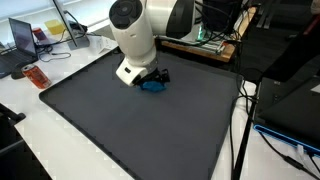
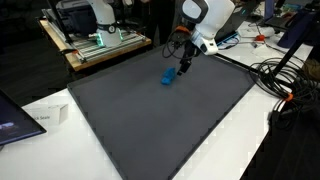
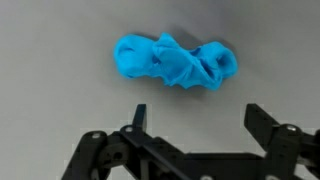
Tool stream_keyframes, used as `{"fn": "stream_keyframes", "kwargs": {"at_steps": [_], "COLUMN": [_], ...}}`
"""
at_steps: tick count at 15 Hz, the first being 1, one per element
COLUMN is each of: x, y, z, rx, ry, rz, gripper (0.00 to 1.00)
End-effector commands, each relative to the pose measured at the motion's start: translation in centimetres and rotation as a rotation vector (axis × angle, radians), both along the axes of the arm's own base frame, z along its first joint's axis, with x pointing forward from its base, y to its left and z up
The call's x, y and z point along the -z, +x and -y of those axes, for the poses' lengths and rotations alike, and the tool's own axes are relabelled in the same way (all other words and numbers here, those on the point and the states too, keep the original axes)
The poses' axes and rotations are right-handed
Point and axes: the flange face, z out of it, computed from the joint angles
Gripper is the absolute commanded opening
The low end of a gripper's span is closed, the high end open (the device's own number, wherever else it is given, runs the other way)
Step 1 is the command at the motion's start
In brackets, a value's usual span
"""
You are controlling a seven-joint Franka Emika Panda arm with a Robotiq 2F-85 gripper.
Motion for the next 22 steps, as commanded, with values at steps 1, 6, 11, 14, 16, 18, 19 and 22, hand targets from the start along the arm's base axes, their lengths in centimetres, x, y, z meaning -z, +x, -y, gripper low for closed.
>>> {"fn": "stream_keyframes", "kwargs": {"at_steps": [1, 6, 11, 14, 16, 18, 19, 22], "x": [0.7, 1.7, 2.7, 3.2, 3.3, 3.3, 3.3, 3.5], "y": [1.5, 2.5, 3.3, 3.6, 3.6, 3.5, 3.4, 2.9], "z": [-0.5, -0.7, -1.6, -2.5, -3.2, -4.0, -4.4, -5.6], "rx": [-0.029, -0.044, -0.07, -0.068, -0.076, -0.08, -0.083, -0.084], "ry": [-0.005, -0.022, -0.035, -0.077, -0.104, -0.135, -0.15, -0.188], "rz": [-0.055, -0.104, -0.146, -0.179, -0.191, -0.196, -0.198, -0.188], "gripper": [1.0, 1.0, 1.0, 1.0, 1.0, 1.0, 1.0, 1.0]}}
